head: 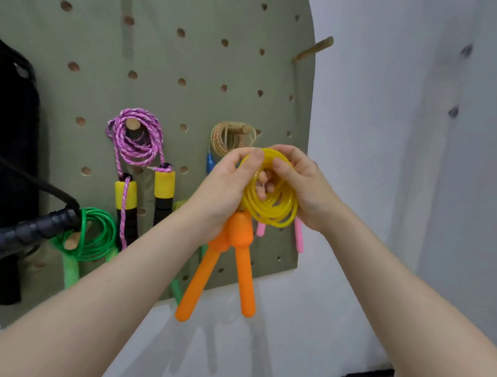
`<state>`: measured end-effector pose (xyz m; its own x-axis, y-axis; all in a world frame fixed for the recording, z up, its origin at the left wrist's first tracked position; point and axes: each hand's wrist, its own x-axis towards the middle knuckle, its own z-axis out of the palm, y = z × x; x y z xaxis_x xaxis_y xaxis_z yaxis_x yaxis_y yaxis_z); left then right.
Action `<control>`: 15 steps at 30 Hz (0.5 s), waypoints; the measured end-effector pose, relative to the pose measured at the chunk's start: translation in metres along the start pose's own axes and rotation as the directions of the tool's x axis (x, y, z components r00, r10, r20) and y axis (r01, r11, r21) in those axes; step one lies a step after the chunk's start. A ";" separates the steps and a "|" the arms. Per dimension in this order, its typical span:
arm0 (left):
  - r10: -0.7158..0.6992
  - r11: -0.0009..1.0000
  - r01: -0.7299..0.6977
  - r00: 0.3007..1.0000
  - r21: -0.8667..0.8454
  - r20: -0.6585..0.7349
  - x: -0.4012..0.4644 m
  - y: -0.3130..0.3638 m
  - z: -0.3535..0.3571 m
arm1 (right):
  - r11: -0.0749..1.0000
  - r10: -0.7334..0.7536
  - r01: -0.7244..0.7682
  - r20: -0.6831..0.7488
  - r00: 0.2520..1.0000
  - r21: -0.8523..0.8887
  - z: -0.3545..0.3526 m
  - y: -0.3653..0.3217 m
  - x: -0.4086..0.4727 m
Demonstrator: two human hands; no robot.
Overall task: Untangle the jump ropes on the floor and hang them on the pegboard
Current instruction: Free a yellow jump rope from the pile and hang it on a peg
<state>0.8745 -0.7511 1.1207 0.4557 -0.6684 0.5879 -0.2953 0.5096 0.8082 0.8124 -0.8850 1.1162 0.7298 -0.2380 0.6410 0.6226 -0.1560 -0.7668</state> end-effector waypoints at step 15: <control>0.649 0.500 -0.452 0.760 0.738 0.025 0.209 0.027 0.080 | 0.633 -0.597 0.444 -0.036 0.801 -0.635 -0.127 -0.092 0.153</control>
<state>0.8939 -0.9202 1.2683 0.1334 -0.1906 0.9726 -0.9738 0.1569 0.1643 0.8307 -1.0289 1.2809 0.2027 -0.1317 0.9703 0.5384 -0.8127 -0.2227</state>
